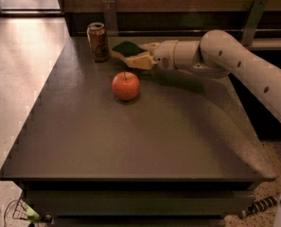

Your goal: Move sponge near orange can

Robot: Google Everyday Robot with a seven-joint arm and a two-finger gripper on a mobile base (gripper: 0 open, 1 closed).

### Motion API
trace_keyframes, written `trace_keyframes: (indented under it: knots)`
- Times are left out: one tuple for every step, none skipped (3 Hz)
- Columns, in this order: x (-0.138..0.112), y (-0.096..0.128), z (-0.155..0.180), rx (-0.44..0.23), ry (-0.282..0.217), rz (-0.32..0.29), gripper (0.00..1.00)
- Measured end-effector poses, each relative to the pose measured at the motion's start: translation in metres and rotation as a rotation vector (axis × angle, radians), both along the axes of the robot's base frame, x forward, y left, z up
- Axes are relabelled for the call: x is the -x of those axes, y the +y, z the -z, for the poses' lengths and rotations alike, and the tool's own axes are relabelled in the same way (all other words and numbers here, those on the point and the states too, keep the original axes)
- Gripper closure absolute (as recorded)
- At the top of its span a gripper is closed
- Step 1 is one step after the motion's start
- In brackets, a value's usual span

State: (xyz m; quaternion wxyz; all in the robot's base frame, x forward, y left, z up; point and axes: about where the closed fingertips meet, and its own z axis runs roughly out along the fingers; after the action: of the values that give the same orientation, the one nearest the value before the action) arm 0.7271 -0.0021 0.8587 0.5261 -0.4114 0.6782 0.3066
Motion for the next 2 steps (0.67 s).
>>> trace_keyframes:
  knots:
    - [0.0003, 0.0030, 0.0005, -0.001, 0.001, -0.005, 0.59]
    - [0.0009, 0.0070, 0.0011, -0.002, 0.002, -0.010, 0.28]
